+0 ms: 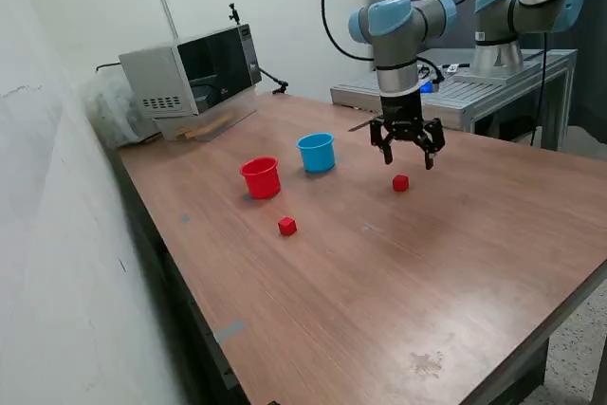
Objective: Place red objects in the red bin, and blue objects in the blue bin.
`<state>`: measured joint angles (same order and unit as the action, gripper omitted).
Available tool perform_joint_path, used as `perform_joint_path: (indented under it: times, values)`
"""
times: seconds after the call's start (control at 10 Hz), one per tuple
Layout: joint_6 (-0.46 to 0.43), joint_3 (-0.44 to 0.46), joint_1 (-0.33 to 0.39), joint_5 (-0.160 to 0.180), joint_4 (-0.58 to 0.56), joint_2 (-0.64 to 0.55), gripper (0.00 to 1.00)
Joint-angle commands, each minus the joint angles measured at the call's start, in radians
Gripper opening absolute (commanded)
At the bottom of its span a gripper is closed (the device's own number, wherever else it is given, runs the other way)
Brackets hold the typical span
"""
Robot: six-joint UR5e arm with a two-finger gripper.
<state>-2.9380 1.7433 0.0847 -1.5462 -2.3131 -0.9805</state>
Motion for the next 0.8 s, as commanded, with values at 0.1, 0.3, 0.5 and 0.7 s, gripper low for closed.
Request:
perform_joint_path:
  times: [0.1,0.3,0.5,0.7]
  values:
    - [0.0,-0.004,0.0,0.0,-0.012,0.035,1.0]
    - [0.005,-0.004,-0.002,0.0,-0.017,0.042,1.0]
    - [0.007,-0.005,-0.002,0.0,-0.017,0.048,1.0]
    - [0.007,-0.005,-0.002,0.0,-0.017,0.049,1.0]
